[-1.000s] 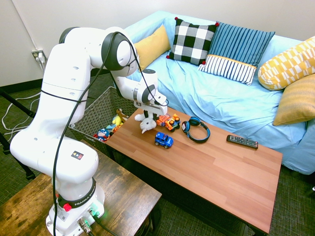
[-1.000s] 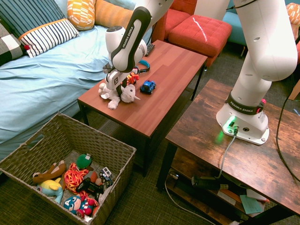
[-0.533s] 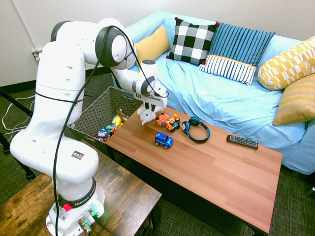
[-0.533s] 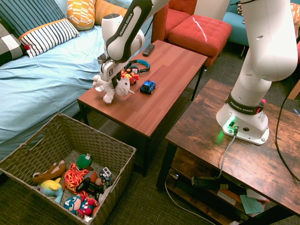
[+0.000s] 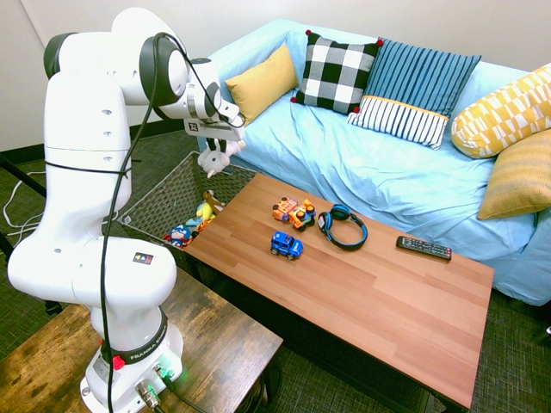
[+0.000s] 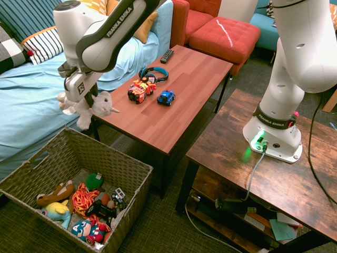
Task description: Put the stuffed toy in the basket
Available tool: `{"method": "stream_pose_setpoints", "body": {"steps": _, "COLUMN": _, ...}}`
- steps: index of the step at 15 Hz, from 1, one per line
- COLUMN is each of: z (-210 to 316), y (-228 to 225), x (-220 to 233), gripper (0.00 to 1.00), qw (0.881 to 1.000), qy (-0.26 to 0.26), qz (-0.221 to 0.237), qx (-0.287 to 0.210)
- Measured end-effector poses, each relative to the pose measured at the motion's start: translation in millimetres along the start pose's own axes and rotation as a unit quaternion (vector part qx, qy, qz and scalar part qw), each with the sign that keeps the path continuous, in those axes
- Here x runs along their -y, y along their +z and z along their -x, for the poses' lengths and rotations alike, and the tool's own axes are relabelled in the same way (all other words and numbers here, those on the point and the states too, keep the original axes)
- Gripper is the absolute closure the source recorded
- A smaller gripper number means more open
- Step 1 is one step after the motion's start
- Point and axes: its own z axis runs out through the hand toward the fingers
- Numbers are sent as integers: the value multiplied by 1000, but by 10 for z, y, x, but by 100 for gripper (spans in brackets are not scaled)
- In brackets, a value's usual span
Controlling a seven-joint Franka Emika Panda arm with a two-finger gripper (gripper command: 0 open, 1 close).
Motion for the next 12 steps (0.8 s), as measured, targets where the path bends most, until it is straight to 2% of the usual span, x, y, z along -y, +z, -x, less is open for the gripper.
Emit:
{"method": "stream_pose_setpoints", "body": {"steps": 3, "z": 338, "y": 276, "x": 466, "gripper": 100, "qw": 999, "qy": -32, "qz": 9, "qx": 10}}
{"method": "stream_pose_setpoints", "body": {"steps": 5, "z": 499, "y": 456, "x": 624, "gripper": 100, "qw": 999, "qy": -45, "qz": 11, "qx": 18}}
{"method": "stream_pose_setpoints", "body": {"steps": 6, "z": 540, "y": 509, "x": 657, "gripper": 0, "qw": 999, "qy": -45, "qz": 14, "qx": 19}}
{"method": "stream_pose_setpoints", "body": {"steps": 12, "z": 400, "y": 570, "x": 584, "gripper": 0, "qw": 999, "qy": -26, "qz": 26, "qx": 19}}
